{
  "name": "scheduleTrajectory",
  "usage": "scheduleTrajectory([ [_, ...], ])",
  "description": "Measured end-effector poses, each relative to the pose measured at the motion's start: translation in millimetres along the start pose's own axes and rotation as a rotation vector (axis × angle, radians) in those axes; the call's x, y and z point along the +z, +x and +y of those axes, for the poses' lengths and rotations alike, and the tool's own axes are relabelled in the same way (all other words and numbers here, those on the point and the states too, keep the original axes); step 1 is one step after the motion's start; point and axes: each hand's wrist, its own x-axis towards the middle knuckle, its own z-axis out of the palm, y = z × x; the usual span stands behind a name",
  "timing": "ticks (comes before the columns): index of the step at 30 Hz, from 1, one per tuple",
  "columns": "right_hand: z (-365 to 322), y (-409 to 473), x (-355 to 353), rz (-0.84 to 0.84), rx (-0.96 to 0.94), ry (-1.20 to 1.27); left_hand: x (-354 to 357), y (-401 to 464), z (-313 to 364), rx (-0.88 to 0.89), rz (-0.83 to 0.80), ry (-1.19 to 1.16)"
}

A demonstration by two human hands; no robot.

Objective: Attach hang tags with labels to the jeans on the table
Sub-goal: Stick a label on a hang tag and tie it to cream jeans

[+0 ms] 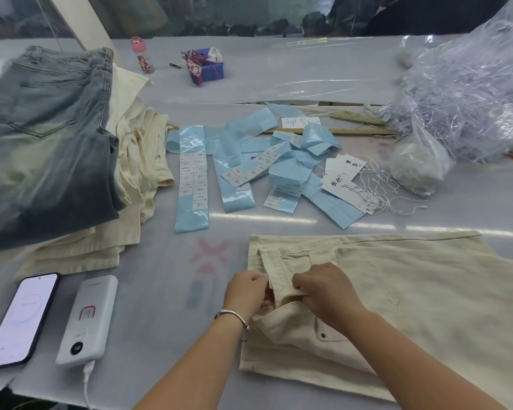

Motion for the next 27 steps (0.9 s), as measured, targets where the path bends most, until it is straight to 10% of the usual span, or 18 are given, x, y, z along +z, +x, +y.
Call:
scheduleTrajectory([
  [5,-5.3,-29.8,9.3,0.327,0.285,0.248,1.4,9.0,6.1,-0.132,-0.075,-0.298],
  [10,-17.0,-48.3,8.1,0.222,0.483,0.246,-6.2,11.8,1.5,-0.184,-0.168,-0.406],
  [20,-48.4,24.1,7.9,-0.088,0.448,0.176,-26.5,0.3,0.1,-0.2,-0.398,-0.663],
  [27,-21.7,8.7,12.0,0.261,0.383,0.379,-26.7,8.0,-1.8,-0.281,-0.357,-0.654],
])
